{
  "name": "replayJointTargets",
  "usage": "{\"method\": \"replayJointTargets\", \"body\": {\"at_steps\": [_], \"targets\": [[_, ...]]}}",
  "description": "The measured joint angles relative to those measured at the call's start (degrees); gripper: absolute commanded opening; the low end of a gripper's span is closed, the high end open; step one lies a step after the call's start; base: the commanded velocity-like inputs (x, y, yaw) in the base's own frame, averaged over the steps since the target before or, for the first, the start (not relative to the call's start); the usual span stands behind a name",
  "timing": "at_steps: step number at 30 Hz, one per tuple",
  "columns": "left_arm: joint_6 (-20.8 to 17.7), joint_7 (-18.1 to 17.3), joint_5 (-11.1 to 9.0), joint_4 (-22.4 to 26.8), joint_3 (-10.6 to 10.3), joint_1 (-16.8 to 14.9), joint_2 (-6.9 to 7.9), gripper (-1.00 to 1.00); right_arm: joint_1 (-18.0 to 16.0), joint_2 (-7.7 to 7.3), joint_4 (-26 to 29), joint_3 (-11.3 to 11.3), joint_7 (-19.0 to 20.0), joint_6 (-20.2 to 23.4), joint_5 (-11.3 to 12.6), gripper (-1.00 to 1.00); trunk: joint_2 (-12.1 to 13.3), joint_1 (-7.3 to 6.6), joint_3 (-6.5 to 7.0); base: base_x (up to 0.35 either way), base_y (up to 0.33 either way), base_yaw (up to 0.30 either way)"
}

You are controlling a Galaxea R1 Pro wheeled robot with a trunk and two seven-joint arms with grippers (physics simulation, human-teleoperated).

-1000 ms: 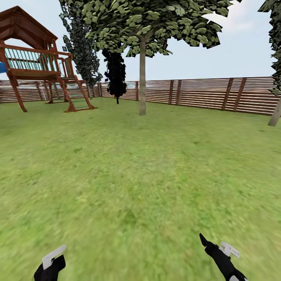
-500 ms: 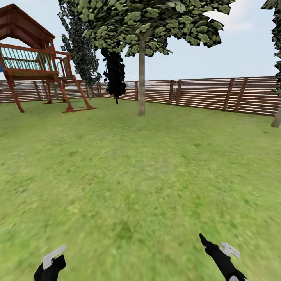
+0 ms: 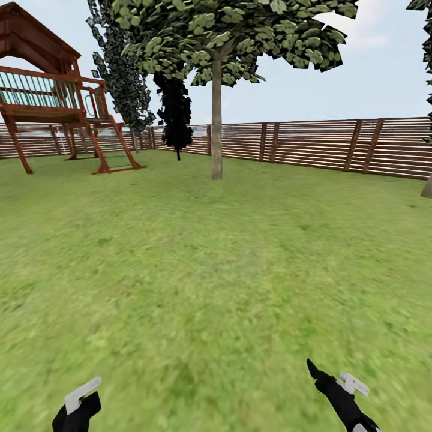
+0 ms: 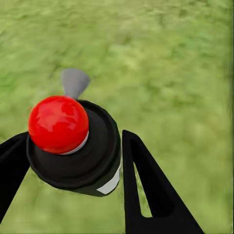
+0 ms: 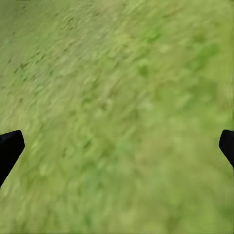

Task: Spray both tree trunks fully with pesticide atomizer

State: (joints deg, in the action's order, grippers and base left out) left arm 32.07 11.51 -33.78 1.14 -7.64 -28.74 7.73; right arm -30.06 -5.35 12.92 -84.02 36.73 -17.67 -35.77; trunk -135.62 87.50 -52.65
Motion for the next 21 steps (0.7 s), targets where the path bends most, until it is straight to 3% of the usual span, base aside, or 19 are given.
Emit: {"method": "replayJointTargets", "body": {"at_steps": [21], "targets": [[0.0, 0.0, 0.0, 0.0, 0.0, 0.0, -0.02, -1.0, 0.0, 0.01, 0.0, 0.0, 0.0, 0.0, 0.0, 1.0, 0.0, 0.0, 0.0, 0.326, -0.08, 0.0]]}}
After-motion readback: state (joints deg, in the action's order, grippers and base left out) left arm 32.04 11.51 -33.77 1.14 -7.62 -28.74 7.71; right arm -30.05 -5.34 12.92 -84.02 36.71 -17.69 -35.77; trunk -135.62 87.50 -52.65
